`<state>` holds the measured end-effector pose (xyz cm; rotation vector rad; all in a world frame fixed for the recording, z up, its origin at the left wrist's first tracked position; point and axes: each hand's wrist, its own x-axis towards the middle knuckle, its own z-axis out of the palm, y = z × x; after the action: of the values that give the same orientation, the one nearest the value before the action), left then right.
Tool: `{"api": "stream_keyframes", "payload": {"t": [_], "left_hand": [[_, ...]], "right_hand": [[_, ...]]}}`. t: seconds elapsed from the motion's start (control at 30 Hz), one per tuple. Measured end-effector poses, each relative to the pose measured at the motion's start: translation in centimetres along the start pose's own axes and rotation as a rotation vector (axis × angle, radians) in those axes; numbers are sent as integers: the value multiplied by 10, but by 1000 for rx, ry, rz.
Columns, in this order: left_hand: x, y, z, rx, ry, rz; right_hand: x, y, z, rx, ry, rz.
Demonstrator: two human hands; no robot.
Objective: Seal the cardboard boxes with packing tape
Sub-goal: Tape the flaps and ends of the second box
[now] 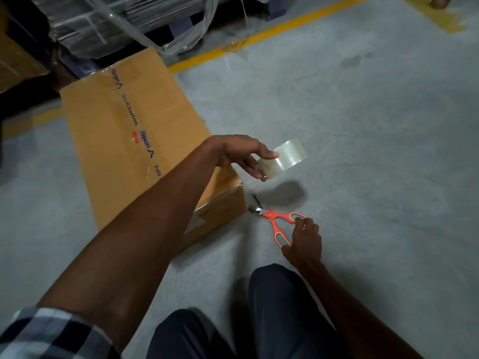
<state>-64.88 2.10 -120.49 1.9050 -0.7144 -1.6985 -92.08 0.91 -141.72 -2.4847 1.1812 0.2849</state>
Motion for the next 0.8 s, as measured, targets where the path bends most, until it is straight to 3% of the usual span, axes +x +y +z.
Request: {"api": "stream_keyframes", "payload": {"t": [0.13,0.3,0.43,0.6,0.67,0.8], "left_hand": [[-2,-2,-1,-12,-7,15],[-5,-4,-1,-25,-6,56],[-9,-5,-1,-67,-4,84],[-9,-3,0,-92,-2,97],[-8,-3,0,-70,-12,94],[-9,-5,0,-28,1,107]], "right_hand": [[12,-5,-7,-171,-70,-12],[26,-5,-29,-63,-221,0],[25,13,-66,414,-592,95],[-17,29,-104,1058,-883,-56],[-23,22,-117,1086,-940,-68],[-24,10,-133,858,-938,-244]]}}
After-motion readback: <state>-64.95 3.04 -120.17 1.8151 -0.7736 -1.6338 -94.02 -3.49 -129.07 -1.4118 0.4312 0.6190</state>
